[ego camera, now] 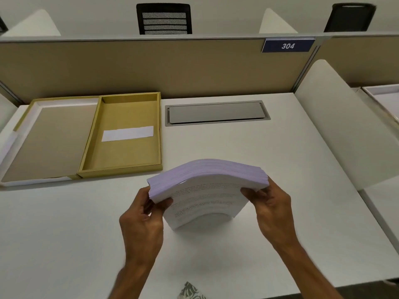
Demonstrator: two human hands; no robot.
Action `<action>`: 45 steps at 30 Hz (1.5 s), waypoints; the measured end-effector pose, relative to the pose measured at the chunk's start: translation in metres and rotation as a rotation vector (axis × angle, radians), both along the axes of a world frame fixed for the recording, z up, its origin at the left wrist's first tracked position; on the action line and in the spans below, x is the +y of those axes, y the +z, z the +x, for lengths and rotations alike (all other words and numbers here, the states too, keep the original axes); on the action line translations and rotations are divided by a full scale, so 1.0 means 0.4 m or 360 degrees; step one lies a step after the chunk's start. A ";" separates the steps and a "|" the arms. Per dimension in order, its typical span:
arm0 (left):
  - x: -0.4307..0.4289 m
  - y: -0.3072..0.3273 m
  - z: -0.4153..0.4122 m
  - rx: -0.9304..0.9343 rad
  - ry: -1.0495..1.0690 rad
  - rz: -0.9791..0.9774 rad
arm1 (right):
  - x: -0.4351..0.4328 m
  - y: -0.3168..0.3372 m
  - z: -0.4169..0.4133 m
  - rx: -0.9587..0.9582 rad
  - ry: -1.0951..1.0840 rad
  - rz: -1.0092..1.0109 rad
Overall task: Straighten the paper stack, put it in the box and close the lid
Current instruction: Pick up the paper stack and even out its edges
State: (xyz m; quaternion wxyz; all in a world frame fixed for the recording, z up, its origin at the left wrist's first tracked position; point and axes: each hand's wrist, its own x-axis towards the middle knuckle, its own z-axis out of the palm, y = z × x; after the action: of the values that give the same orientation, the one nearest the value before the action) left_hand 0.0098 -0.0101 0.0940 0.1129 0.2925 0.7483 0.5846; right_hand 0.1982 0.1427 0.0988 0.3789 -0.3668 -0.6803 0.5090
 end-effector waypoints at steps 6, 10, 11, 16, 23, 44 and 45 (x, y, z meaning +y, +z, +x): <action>-0.003 -0.001 -0.003 -0.0031 -0.0058 -0.0056 | -0.003 -0.020 -0.004 -0.0034 -0.0008 -0.0001; 0.003 -0.001 -0.006 -0.0030 -0.0113 -0.0093 | -0.010 -0.038 -0.009 -0.0051 -0.0033 0.0000; 0.005 0.001 -0.007 -0.0017 -0.0105 -0.0077 | -0.009 -0.039 -0.011 -0.0032 -0.0048 -0.0004; 0.000 -0.009 0.001 -0.0031 -0.0066 -0.0020 | -0.012 -0.046 -0.006 -0.0002 -0.0068 -0.0015; 0.032 -0.002 0.065 -0.0486 -0.0087 0.0335 | -0.072 -0.035 -0.044 0.0267 -0.0154 -0.0146; 0.140 0.052 0.076 -0.0684 0.0551 0.0307 | -0.057 0.019 -0.140 0.0344 -0.0551 -0.0426; 0.134 0.049 0.073 -0.0710 0.0473 0.0325 | -0.057 0.020 -0.135 0.0341 -0.0512 -0.0416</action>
State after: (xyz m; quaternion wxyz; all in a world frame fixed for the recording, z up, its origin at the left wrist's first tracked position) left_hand 0.0388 0.0435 0.1135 0.1579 0.0537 0.6768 0.7170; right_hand 0.1440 0.1198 0.1066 0.4745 -0.4604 -0.4972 0.5619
